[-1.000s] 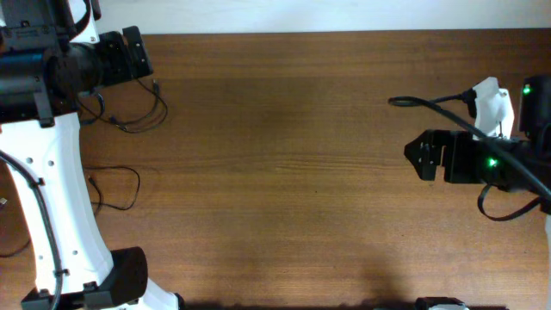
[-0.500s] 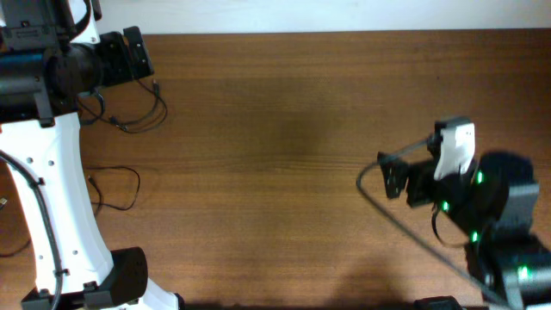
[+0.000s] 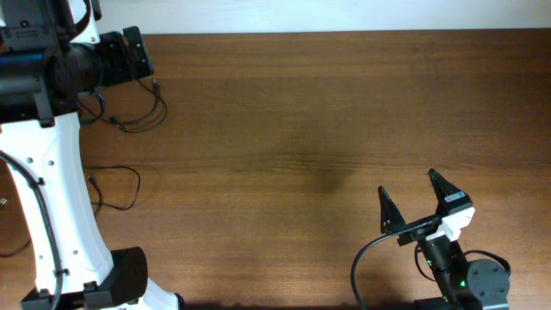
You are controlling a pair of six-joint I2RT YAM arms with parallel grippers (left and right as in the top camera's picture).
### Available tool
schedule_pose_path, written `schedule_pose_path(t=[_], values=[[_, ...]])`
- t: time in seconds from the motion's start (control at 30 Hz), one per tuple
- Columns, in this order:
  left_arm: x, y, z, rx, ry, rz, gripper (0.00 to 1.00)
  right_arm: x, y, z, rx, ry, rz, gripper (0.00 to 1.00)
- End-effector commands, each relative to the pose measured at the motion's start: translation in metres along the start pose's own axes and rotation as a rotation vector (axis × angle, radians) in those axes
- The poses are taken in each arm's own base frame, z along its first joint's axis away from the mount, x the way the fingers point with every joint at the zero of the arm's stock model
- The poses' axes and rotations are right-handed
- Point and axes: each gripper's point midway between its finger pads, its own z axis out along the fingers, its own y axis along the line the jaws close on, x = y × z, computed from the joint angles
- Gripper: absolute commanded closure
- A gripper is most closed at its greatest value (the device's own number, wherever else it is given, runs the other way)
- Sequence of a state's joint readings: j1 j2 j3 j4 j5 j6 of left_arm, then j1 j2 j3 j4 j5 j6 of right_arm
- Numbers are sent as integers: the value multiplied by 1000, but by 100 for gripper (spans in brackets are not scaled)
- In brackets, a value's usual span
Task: Untangle cables
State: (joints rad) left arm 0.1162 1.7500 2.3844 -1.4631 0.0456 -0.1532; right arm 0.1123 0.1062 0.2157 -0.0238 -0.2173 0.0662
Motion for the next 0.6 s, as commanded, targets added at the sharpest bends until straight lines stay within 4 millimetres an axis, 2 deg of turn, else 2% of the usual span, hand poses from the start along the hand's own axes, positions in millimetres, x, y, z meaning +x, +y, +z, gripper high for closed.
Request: schedule_pose_path(t=[0.0,0.1,0.17,0.23,0.3,0.37,0.43,0.57], values=[[-1,1,-5,2,-13,9,1,0,-16,-6,97,-75,-17,1],[-1,1,-5,2,-13,10,1,-2,-36,-9,214,-137,-18,1],[-1,1,-5,2,-13,10,1,13,-58,-12,346,-118,-6,1],[-1,1,-5,2,-13,9,1,38,-66,-11,385,-62,-3,1],[-1,1,-5,2,-13,10,1,71,-60,-9,346,67,-2,1],[-1,1,-5,2,-13,10,1,88,-53,-8,303,137,2,1],[-1,1,-5,2,-13,10,1,89,-45,-6,252,143,7,1],[-1,1,-5,2,-13,10,0,90,-43,-5,243,145,7,1]])
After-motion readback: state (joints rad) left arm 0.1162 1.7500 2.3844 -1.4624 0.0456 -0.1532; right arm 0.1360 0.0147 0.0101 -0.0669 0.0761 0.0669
